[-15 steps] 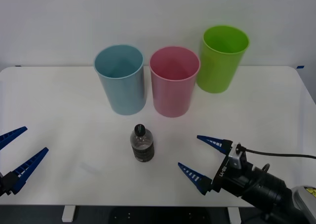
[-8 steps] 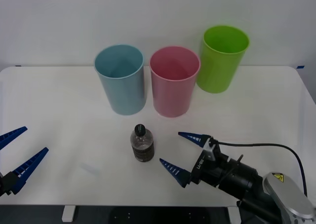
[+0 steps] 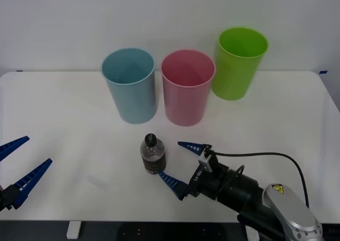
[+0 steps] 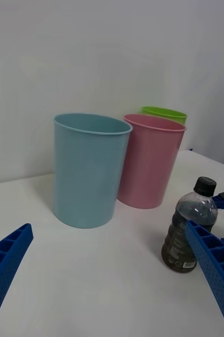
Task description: Grasp the object on the table and drop it into the matching bin: aluminum can to the light blue bin, PET bottle to the pink bin.
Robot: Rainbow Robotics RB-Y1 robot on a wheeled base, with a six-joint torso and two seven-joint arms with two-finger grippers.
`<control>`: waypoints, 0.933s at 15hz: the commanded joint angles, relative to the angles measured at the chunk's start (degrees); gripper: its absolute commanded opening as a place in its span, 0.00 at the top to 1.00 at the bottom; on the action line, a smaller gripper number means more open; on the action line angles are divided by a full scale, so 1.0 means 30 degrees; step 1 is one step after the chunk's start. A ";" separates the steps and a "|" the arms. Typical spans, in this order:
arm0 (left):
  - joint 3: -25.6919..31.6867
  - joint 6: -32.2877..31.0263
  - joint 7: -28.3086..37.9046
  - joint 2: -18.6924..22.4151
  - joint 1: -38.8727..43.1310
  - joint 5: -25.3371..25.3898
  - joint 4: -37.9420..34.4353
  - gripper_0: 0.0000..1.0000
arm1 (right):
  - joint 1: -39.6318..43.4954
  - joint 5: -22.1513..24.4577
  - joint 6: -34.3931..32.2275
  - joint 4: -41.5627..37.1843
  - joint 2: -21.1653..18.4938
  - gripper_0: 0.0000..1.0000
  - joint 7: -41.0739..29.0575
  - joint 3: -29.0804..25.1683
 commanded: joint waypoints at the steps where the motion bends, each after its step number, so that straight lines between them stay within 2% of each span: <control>1: 0.0000 0.0000 0.0000 0.0000 0.0001 0.0000 0.0000 0.00 | -0.0141 -0.0009 0.0993 -0.0001 0.0194 0.00 0.0048 0.0776; 14: 0.0000 0.0000 0.0000 0.0000 0.0001 0.0000 0.0000 0.00 | -0.1020 -0.0009 0.5124 -0.0001 0.0809 0.00 0.0166 0.3471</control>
